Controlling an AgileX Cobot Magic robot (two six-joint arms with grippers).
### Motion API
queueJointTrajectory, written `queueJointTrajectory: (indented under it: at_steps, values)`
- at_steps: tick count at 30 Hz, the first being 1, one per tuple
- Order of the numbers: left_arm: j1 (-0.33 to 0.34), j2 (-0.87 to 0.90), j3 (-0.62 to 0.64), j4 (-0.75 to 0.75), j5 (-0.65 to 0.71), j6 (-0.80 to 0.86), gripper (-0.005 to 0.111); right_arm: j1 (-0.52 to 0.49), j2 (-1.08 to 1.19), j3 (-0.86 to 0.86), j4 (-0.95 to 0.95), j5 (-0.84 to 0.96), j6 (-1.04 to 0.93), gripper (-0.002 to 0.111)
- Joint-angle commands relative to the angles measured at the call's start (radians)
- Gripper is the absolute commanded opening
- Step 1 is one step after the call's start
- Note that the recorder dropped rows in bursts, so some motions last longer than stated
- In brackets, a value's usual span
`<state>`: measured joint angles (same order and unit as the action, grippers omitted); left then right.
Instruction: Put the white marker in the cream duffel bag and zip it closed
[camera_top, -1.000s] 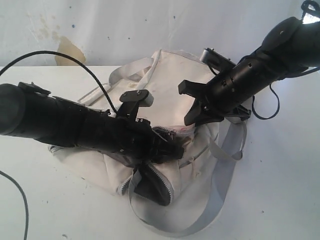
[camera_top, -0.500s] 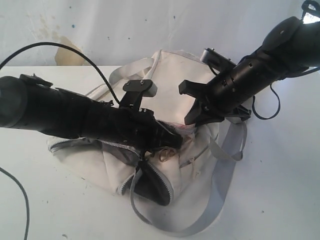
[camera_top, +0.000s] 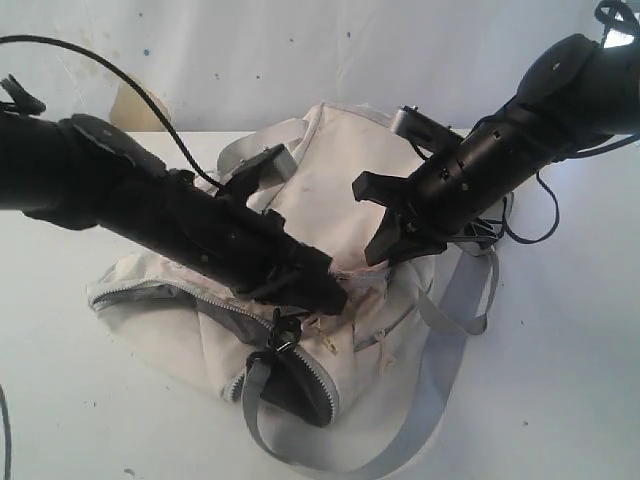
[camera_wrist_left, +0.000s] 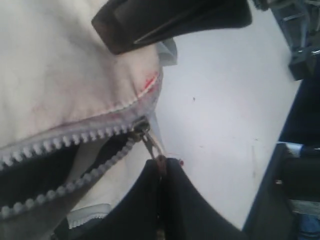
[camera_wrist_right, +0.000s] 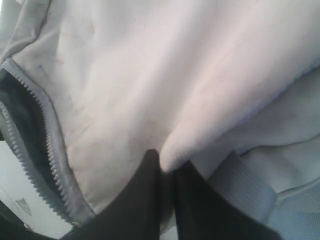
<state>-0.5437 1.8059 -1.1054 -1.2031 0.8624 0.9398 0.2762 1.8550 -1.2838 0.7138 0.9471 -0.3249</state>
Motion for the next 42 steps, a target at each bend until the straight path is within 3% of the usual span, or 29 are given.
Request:
queueJointTrajectory:
  at_steps: [1, 6, 14, 22, 31, 38, 42]
  values:
    - [0.073, -0.021, -0.063, -0.003, 0.225, -0.072, 0.0, -0.009, -0.004, 0.003, -0.083, -0.052, -0.016, 0.0]
    - [0.157, -0.019, -0.132, 0.009, 0.359, -0.122, 0.0, -0.009, -0.004, 0.003, -0.107, -0.054, -0.012, 0.0]
    - [0.221, -0.019, -0.181, 0.191, 0.359, -0.262, 0.0, -0.009, -0.004, 0.003, -0.107, -0.056, -0.012, 0.0]
    - [0.275, -0.019, -0.181, 0.227, 0.359, -0.271, 0.0, -0.009, -0.004, 0.003, -0.133, -0.056, -0.012, 0.0]
    - [0.374, -0.019, -0.181, 0.488, 0.145, -0.485, 0.0, -0.009, -0.004, 0.003, -0.137, -0.078, -0.01, 0.0]
    - [0.382, -0.019, -0.181, 0.578, 0.05, -0.46, 0.0, -0.009, -0.004, 0.003, -0.138, -0.097, -0.01, 0.0]
    - [0.382, -0.019, -0.181, 0.578, 0.124, -0.307, 0.003, -0.009, -0.004, 0.003, -0.138, -0.116, -0.01, 0.0]
